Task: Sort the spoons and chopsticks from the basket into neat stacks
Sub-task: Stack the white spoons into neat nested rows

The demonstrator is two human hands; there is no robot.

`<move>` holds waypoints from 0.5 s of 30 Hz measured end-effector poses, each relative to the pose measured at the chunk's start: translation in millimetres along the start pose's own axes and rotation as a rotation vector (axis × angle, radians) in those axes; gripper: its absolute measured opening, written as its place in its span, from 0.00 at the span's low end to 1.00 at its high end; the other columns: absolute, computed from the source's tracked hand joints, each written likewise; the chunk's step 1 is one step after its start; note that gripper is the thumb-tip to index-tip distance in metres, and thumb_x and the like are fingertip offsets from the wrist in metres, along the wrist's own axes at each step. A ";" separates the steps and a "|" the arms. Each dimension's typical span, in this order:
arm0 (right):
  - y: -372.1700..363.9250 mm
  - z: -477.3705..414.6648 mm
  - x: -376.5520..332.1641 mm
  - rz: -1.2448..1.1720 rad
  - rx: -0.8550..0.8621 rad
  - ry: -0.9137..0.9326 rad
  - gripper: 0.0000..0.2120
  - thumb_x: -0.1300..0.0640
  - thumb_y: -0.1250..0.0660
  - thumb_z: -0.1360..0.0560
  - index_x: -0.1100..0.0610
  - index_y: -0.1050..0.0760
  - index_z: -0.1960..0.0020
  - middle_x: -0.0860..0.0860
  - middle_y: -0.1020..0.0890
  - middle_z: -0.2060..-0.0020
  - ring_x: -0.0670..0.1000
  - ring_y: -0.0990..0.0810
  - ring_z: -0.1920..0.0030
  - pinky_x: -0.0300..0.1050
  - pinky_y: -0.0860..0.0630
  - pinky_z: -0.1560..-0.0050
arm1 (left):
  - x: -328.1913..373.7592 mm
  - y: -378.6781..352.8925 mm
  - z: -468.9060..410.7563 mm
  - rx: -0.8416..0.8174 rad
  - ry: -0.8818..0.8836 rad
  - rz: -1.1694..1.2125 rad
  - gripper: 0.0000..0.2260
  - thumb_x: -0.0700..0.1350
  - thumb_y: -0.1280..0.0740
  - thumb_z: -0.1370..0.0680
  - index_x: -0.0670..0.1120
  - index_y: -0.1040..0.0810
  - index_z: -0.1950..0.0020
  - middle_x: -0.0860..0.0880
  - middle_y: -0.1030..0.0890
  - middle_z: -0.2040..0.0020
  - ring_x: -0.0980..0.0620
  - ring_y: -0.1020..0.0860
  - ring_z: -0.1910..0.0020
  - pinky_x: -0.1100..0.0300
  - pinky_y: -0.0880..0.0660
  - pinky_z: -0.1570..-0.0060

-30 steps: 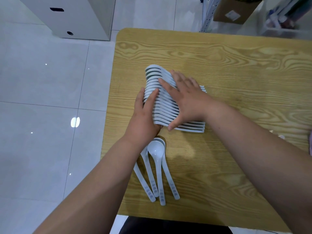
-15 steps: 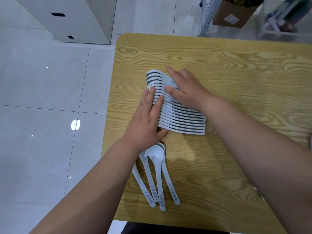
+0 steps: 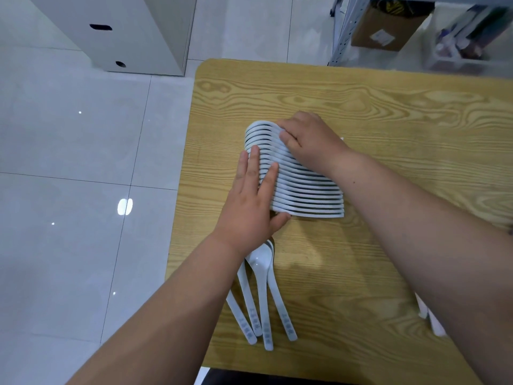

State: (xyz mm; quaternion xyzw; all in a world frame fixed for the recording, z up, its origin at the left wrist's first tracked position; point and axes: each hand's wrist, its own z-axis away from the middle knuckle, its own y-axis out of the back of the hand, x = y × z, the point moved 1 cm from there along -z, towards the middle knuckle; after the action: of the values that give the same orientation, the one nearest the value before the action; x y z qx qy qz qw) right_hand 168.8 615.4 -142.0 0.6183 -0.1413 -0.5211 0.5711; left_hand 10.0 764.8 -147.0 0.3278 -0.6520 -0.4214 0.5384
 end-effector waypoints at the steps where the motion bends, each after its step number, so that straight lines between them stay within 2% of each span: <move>1: -1.7 4.1 0.8 0.016 0.030 0.012 0.18 0.52 0.42 0.16 0.55 0.26 0.29 0.57 0.24 0.44 0.61 0.29 0.38 0.50 0.36 0.34 | -0.5 0.1 0.0 0.004 -0.002 0.005 0.43 0.60 0.28 0.26 0.39 0.40 0.21 0.31 0.51 0.21 0.31 0.54 0.21 0.43 0.53 0.24; 4: -3.2 14.5 6.5 0.074 0.110 -0.031 0.19 0.47 0.43 0.17 0.54 0.24 0.32 0.56 0.25 0.47 0.60 0.28 0.42 0.56 0.30 0.39 | -0.6 -0.3 0.2 0.010 0.007 0.019 0.42 0.59 0.28 0.26 0.39 0.40 0.20 0.32 0.51 0.20 0.32 0.55 0.21 0.43 0.53 0.23; 8: -4.9 21.3 4.2 0.120 0.135 -0.055 0.26 0.43 0.50 0.19 0.55 0.24 0.33 0.56 0.24 0.48 0.61 0.27 0.45 0.55 0.28 0.43 | 0.9 -2.4 0.1 0.011 0.031 0.019 0.42 0.59 0.28 0.26 0.39 0.40 0.20 0.32 0.51 0.20 0.33 0.55 0.20 0.43 0.52 0.23; 11: -3.8 29.1 4.5 0.150 0.125 -0.067 0.28 0.41 0.50 0.20 0.55 0.26 0.30 0.55 0.23 0.44 0.60 0.27 0.42 0.56 0.31 0.39 | 1.4 -2.6 -0.6 -0.002 0.051 0.014 0.42 0.60 0.29 0.26 0.40 0.41 0.20 0.33 0.52 0.20 0.34 0.56 0.20 0.44 0.52 0.23; 15: -7.5 44.7 6.8 0.215 0.120 -0.088 0.31 0.39 0.50 0.21 0.57 0.33 0.26 0.54 0.26 0.34 0.58 0.30 0.33 0.56 0.38 0.30 | 4.4 -1.5 -0.6 -0.015 0.081 -0.012 0.43 0.60 0.29 0.27 0.41 0.41 0.20 0.35 0.53 0.19 0.36 0.57 0.20 0.46 0.52 0.23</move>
State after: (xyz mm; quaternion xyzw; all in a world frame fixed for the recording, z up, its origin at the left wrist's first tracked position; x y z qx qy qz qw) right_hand 132.4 587.5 -143.0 0.6093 -0.2626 -0.4740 0.5790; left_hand 9.6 760.1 -146.5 0.3442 -0.6247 -0.4158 0.5642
